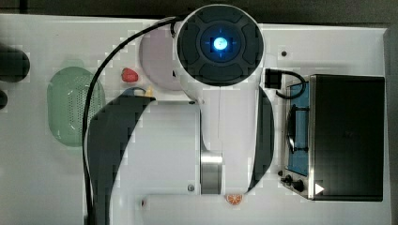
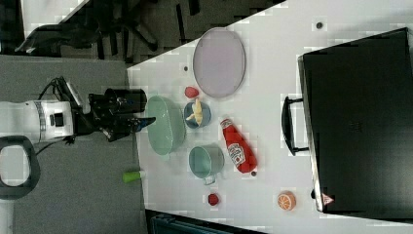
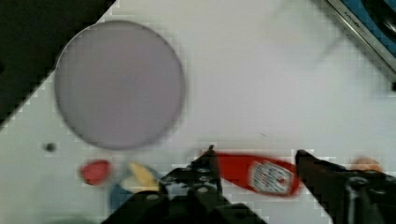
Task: Flap open oven.
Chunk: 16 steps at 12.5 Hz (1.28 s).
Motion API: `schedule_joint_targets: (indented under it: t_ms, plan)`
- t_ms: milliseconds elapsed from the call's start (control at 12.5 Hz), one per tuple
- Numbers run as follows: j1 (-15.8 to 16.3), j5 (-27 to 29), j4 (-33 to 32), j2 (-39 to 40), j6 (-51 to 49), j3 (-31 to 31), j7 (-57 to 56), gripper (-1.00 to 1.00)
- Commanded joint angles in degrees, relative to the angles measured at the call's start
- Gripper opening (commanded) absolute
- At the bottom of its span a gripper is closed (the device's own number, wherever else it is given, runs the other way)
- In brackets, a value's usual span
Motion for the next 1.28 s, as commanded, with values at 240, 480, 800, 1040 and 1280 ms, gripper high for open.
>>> schedule_joint_targets:
  t_ms: [240,480,800,1040,1280]
  plan:
    - [-1.6,-0.9,-16.3,-24.5,-10.7,-2.8,7.3,0.99]
    - [-1.6,-0.9,-16.3,-24.5,-10.7,-2.8,7.3,0.65]
    - [-1.8,-1.1,-16.3,-24.3,-9.5,-3.1,7.3,-0.32]
    - [-2.0,-1.5,-17.1,-23.0,-4.8,-4.9,3.8,-0.65]
    - [-2.7,-2.5,-19.6,-20.4,-0.8,-8.8,-13.2,-0.65]
